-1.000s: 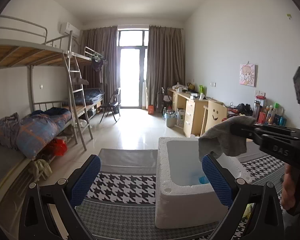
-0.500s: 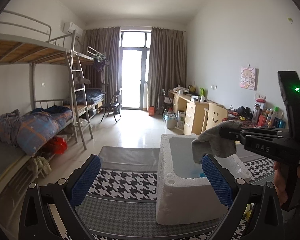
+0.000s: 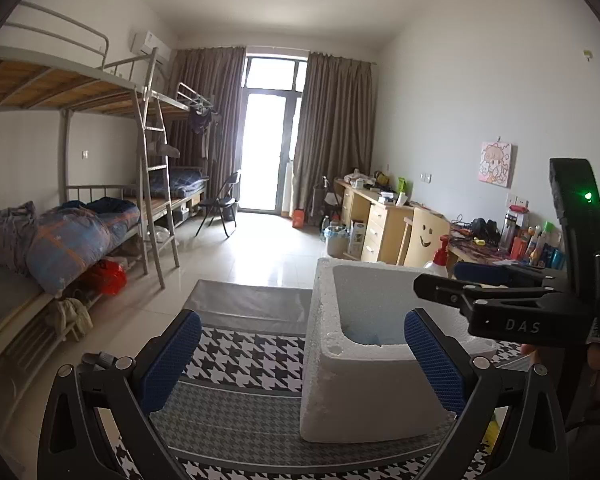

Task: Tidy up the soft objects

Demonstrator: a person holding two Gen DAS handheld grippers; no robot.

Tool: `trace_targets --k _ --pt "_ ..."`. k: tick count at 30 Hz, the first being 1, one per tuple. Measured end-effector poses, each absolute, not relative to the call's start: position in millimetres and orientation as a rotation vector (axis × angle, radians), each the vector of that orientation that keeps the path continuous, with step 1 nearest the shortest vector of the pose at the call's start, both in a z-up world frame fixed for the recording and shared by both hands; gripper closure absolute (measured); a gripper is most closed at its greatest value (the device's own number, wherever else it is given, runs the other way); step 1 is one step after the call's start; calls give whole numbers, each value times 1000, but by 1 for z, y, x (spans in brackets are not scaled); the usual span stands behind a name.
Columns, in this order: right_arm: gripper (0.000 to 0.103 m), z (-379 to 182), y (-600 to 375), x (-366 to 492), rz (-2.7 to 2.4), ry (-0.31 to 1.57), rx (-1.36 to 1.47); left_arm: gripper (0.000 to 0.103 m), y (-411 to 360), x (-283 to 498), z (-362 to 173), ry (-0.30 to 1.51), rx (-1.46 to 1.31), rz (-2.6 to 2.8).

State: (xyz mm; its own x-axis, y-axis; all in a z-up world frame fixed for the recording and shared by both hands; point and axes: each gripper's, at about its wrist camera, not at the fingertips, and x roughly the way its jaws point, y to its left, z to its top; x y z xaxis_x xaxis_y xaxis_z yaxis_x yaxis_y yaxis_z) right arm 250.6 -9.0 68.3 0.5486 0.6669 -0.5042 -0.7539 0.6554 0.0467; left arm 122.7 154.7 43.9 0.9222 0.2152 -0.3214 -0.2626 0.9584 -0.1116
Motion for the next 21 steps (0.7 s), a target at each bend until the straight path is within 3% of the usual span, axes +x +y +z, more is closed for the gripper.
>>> trace_targets --k 12,18,21 --pt "26 75 -30 239 829 465 -166 1 144 123 42 329 -149 239" --pt "7 81 -48 230 805 413 -133 1 137 117 43 318 -157 231" --pt "6 83 -55 227 802 403 -117 1 132 117 42 326 -154 218"
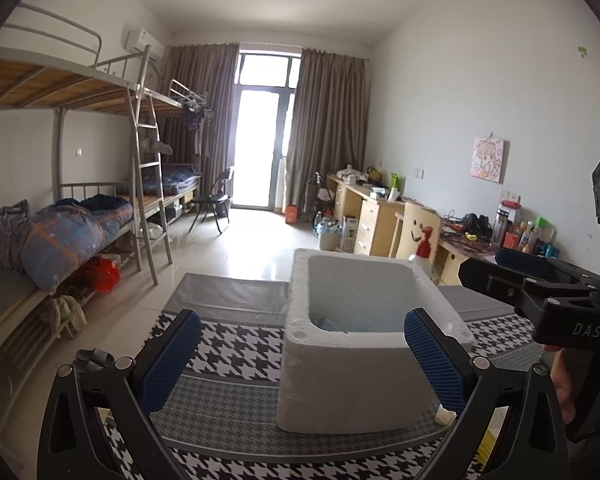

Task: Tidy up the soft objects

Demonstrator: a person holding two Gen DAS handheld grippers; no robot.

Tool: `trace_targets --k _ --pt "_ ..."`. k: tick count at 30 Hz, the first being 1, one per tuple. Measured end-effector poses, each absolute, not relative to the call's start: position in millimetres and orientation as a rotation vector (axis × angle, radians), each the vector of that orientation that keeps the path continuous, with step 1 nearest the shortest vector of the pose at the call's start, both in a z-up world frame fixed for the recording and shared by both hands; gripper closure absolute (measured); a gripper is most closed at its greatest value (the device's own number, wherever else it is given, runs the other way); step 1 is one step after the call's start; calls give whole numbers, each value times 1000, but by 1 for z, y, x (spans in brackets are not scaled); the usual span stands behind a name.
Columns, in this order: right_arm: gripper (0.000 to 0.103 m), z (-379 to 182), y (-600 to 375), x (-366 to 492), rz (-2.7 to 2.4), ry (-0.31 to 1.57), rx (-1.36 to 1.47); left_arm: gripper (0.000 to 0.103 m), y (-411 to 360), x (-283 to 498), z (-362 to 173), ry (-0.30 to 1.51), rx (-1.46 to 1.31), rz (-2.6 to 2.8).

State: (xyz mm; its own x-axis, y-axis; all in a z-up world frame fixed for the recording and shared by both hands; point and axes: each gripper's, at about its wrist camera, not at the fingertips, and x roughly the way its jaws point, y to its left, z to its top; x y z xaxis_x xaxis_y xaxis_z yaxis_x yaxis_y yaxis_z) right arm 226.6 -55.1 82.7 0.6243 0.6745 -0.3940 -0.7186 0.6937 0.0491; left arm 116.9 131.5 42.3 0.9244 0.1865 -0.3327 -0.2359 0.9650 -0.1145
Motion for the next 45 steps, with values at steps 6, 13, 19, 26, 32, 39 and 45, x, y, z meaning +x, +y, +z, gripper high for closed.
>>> trace_targets --k 6,13,19,26,32,39,45 --pt "6 82 -67 217 785 391 -106 1 126 111 45 320 -154 205" --pt "6 83 -81 204 760 365 -100 1 114 105 47 316 -127 203" --pt "6 84 -92 194 742 340 -86 1 109 101 47 315 -123 197" --pt "6 82 -102 186 733 323 -77 1 98 97 48 301 -120 192" --pt "6 78 -117 180 720 305 -49 1 89 95 47 285 -100 192" --pt "6 73 -126 174 716 305 -37 1 84 94 45 286 -103 179" --pt "6 67 -132 171 715 302 -36 1 79 91 45 283 -112 156"
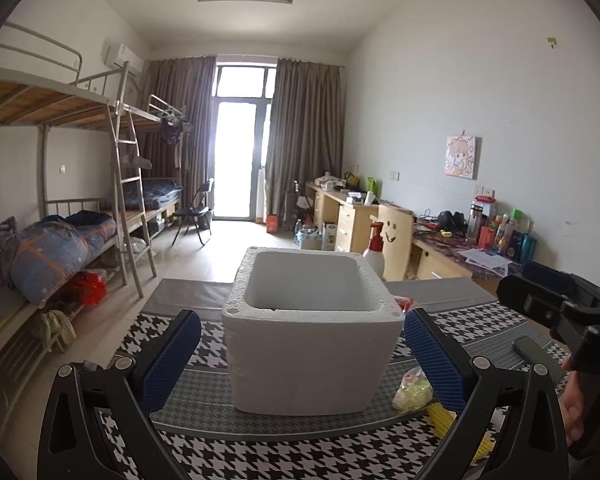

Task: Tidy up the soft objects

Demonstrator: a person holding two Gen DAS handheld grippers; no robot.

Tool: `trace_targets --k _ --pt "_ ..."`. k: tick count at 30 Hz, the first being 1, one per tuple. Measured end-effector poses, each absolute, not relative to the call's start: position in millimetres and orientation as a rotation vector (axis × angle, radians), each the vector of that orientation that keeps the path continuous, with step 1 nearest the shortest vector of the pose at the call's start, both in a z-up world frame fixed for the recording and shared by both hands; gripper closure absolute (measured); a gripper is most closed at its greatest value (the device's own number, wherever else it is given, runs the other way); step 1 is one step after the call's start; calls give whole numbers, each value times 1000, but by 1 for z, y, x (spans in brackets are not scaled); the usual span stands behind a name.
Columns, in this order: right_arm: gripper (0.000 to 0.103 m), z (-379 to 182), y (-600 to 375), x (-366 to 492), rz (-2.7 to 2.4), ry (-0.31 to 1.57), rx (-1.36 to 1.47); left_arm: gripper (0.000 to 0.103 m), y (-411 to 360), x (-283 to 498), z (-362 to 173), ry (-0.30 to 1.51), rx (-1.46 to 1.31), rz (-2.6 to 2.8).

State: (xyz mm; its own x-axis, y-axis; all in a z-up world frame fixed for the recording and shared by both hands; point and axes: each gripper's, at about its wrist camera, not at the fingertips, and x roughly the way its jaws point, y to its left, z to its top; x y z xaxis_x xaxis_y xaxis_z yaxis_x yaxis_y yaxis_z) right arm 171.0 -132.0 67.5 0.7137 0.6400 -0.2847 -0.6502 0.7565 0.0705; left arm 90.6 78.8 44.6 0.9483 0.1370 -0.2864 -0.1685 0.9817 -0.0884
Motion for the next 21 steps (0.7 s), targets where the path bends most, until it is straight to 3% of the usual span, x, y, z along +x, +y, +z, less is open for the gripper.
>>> trace_targets --k 21 --pt "6 46 -150 162 672 294 -7 1 62 83 34 237 -94 147"
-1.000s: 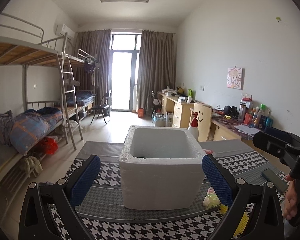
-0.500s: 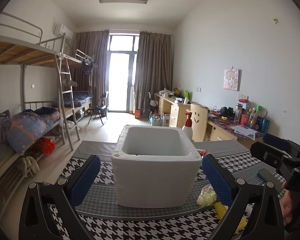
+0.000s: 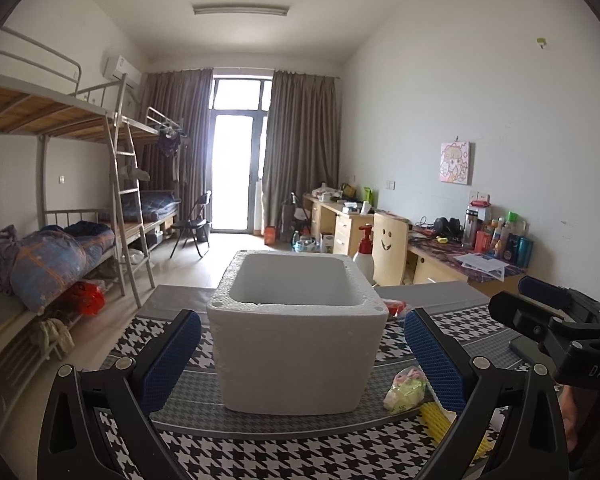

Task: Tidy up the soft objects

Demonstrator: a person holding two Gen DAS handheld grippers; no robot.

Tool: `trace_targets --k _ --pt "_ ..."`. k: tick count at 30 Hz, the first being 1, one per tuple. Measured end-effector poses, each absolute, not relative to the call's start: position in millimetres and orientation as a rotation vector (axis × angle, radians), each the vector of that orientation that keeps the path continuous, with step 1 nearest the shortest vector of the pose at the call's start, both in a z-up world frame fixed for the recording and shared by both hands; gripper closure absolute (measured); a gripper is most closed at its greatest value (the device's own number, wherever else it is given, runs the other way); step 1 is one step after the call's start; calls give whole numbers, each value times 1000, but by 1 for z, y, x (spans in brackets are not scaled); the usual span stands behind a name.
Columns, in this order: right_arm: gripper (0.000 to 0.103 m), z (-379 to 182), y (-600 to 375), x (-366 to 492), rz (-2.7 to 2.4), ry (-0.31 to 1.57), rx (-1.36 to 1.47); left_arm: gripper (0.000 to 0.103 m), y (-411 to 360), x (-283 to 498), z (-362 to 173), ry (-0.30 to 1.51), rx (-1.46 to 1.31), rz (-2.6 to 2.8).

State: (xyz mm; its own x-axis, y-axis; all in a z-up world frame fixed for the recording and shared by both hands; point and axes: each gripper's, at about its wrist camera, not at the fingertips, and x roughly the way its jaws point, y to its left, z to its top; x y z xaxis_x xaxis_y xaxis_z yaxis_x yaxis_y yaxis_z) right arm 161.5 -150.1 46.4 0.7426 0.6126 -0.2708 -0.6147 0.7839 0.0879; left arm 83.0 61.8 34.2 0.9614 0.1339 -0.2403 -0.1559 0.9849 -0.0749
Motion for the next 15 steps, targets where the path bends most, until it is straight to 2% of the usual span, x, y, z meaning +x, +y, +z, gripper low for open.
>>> trace_targets --k 15 --pt "6 37 -160 153 641 281 0 1 53 87 20 255 -101 79"
